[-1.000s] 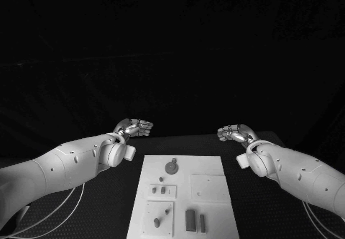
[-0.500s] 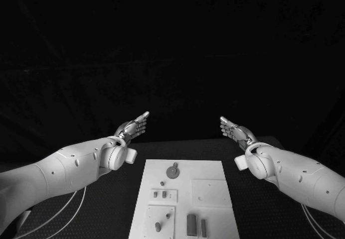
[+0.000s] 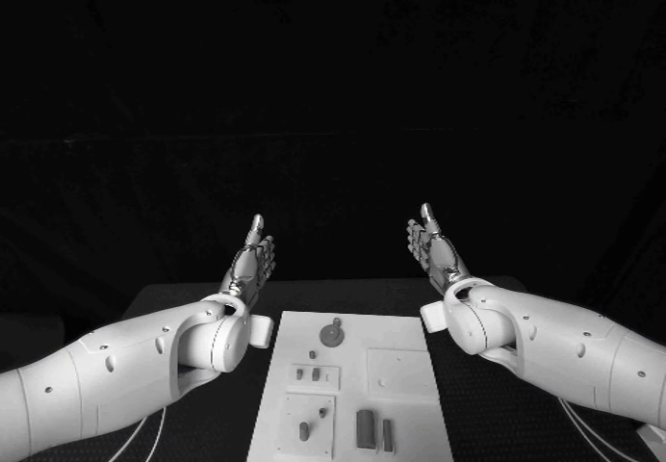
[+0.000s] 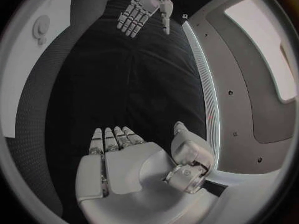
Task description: Assemble the parts on the task board
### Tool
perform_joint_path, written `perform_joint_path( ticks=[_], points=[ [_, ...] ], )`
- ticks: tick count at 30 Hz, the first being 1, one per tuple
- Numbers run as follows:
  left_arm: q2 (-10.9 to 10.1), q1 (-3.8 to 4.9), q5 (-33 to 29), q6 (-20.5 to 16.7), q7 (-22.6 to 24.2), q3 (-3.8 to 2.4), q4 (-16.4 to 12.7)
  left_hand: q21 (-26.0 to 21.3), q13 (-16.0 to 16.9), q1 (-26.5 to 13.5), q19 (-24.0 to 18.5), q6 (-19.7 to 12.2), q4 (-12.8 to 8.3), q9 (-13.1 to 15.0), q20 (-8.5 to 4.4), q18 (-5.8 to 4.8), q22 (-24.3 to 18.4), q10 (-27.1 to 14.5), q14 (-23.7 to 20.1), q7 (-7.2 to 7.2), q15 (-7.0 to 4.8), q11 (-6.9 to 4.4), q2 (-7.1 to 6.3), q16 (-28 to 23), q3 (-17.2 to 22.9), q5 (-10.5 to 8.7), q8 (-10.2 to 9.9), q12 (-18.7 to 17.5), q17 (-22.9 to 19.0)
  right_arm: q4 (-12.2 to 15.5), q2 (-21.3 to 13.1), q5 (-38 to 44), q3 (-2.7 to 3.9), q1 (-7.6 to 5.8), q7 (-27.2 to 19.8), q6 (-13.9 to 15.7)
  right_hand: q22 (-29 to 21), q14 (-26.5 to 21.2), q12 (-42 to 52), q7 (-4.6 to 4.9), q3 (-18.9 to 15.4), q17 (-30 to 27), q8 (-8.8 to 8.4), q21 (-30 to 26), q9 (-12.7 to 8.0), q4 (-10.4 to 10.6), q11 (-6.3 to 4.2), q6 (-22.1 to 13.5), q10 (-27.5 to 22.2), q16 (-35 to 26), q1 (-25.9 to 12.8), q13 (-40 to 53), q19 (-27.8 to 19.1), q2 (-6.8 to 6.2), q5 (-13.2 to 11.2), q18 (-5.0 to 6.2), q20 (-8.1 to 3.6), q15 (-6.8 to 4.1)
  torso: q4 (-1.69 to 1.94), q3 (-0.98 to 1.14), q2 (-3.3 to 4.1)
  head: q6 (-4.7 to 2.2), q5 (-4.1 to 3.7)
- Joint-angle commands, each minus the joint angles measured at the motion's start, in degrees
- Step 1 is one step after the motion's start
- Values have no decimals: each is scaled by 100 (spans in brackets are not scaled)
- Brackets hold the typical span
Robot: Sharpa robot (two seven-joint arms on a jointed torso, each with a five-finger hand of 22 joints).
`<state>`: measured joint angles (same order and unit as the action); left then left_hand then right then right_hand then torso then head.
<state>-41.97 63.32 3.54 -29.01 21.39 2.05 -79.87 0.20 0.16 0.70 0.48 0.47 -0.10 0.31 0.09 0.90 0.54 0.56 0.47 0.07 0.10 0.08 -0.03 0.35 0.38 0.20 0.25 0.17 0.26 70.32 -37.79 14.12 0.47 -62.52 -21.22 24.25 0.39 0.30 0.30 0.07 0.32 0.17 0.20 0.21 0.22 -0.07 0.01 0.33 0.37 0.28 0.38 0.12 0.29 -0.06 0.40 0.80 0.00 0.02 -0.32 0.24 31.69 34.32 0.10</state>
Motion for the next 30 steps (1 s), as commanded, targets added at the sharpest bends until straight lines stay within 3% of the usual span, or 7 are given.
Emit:
perform_joint_path(
  ticks=[1, 6, 12, 30],
  points=[
    [-113, -128, -257, -1053, 622, -83, -446, -20, -16, -70, -48, -47, 10, -31, -9, -90, -54, -56, -47, -7, -10, -8, 3, -35, -38, -20, -25, -17, -26, 592, -197, -734, -15, 79, -499, 1019, -39, -30, -30, -7, -32, -17, -20, -21, -22, 7, -1, -33, -37, -28, -38, -12, -29, 6, -40, -80, 0, -2, 32, -24, -51, 6, -10],
    [-235, -272, -331, -1404, 789, -176, -877, -20, -16, -70, -48, -47, 10, -31, -9, -90, -54, -56, -47, -7, -10, -8, 3, -35, -38, -20, -25, -17, -26, 1349, -469, -1108, -33, 166, -696, 1553, -39, -30, -30, -7, -32, -17, -20, -21, -22, 7, -1, -33, -37, -28, -38, -12, -29, 6, -40, -80, 0, -2, 32, -24, -51, 6, -10],
    [-272, -316, -354, -1511, 841, -205, -1009, -20, -16, -70, -48, -47, 10, -31, -9, -90, -54, -56, -47, -7, -10, -8, 3, -35, -38, -20, -25, -17, -26, 1880, -660, -1370, -45, 227, -835, 1927, -39, -30, -30, -7, -32, -17, -20, -21, -22, 7, -1, -33, -37, -28, -38, -12, -29, 6, -40, -80, 0, -2, 32, -24, -51, 6, -10],
    [-272, -316, -354, -1511, 841, -205, -1009, -20, -16, -70, -48, -47, 10, -31, -9, -90, -54, -56, -47, -7, -10, -8, 3, -35, -38, -20, -25, -17, -26, 1963, -690, -1412, -47, 236, -857, 1986, -39, -30, -30, -7, -32, -17, -20, -21, -22, 7, -1, -33, -37, -28, -38, -12, -29, 6, -40, -80, 0, -2, 32, -24, -51, 6, -10]
  ],
)
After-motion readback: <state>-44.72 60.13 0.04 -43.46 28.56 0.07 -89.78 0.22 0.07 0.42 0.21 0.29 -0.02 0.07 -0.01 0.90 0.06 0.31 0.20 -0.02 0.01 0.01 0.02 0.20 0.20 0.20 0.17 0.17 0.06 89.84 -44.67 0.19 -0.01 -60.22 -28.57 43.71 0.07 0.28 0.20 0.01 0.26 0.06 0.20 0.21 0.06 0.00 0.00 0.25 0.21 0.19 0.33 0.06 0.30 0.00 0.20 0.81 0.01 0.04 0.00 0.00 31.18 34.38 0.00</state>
